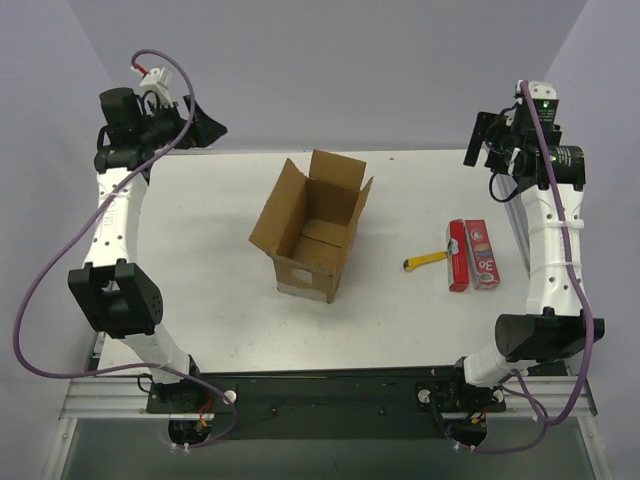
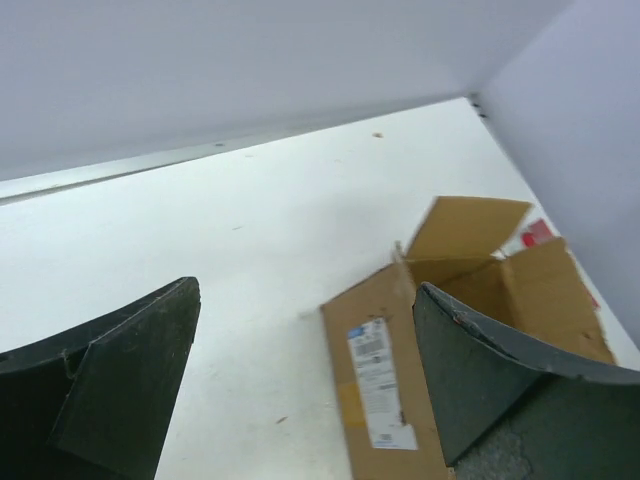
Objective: Unpack the express box
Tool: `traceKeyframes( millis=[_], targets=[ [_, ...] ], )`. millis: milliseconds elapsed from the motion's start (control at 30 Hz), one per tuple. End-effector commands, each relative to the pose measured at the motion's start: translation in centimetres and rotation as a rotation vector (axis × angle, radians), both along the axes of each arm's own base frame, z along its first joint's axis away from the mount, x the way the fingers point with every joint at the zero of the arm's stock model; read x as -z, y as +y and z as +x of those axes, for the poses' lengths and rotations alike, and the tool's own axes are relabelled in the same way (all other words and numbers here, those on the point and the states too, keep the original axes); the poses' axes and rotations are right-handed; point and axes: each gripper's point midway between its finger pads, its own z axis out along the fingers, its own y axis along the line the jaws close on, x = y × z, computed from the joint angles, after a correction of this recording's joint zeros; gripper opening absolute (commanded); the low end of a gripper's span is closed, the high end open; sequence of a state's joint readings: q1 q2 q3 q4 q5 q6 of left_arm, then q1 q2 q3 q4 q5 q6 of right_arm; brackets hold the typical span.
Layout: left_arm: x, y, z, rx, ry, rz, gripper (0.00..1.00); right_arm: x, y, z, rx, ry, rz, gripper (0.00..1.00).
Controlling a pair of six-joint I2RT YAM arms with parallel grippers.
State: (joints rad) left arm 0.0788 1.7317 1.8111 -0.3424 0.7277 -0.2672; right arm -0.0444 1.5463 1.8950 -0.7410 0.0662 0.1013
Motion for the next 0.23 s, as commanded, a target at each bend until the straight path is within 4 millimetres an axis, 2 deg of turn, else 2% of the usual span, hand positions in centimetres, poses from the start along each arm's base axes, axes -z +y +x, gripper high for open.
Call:
traceKeyframes(
  millis=[0,200],
  targets=[
    [1.3,4.0,1.1,-0.114,0.024,0.093,0.97,-2.5,-0.3,-1.8,0.031,-0.037,-0.012,1.0],
    [2.1,6.3,1.9,-0.185,0.04,0.135,0.97,-3.5,-0.6,-2.2,0.056,-0.069,-0.012,1.0]
  ],
)
